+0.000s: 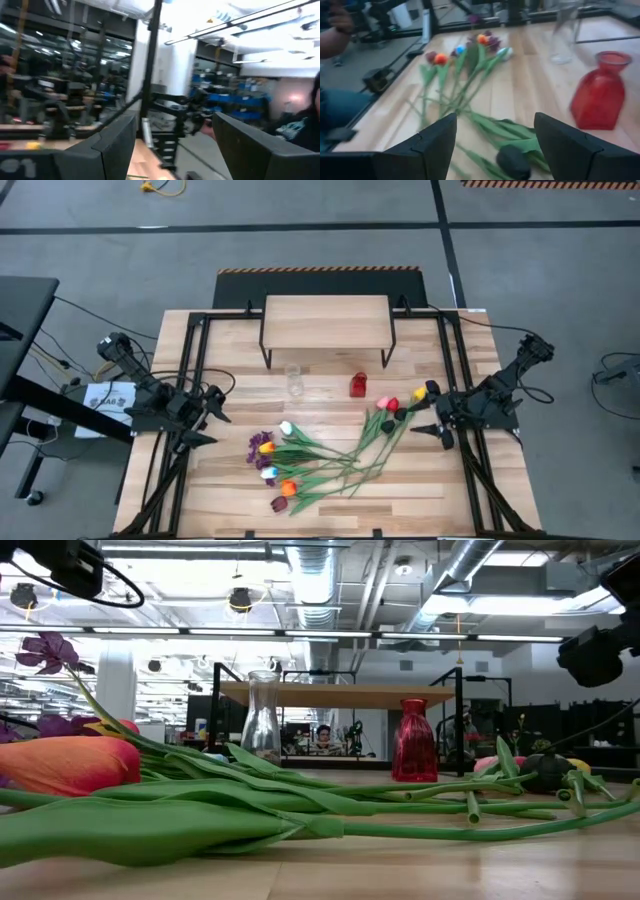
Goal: Pick and place flowers into a vace then onto a shelf
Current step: Put the orange tulip into the transparent vase
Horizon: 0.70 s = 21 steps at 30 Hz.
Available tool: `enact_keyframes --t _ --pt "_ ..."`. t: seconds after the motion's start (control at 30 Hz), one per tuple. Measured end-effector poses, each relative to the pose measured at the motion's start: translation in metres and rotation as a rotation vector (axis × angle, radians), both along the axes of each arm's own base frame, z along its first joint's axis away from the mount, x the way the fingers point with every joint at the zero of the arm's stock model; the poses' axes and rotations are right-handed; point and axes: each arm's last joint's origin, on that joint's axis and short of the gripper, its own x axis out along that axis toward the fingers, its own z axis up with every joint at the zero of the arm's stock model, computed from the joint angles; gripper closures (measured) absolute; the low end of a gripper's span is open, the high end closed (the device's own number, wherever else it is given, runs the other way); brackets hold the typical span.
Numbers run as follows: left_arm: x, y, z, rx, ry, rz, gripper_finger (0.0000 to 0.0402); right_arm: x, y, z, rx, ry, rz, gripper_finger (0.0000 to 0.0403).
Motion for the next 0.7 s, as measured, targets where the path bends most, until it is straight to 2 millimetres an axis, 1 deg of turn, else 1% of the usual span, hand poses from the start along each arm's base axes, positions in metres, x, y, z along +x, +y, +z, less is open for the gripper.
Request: enact_keyframes --t 0.2,0.33,0.43,0.57,0.63,0.7 --pt "0.007 -0.002 -0.004 0.044 0.05 0.125 0.0148 0.002 -0.003 0.0 0.005 -0.003 -0.041 0.0143" --pt "0.013 -0.006 -0.004 0.062 0.09 0.175 0.0148 0.004 -0.003 0.006 0.092 -0.046 -0.071 0.0143" --pt "0.018 -0.009 0.002 0.089 0.102 0.225 0.0148 0.006 -0.004 0.015 0.164 -0.124 -0.109 0.0143" --pt "0.027 -0.015 0.014 0.18 0.106 0.306 0.0148 0.009 -0.008 0.03 0.146 -0.275 -0.212 0.0143" --pt "0.033 -0.018 0.021 0.232 0.112 0.346 0.0148 0.01 -0.012 0.036 0.13 -0.34 -0.285 0.0143" --pt "0.039 -0.021 0.026 0.276 0.122 0.385 0.0148 0.01 -0.017 0.041 0.106 -0.384 -0.4 0.0143"
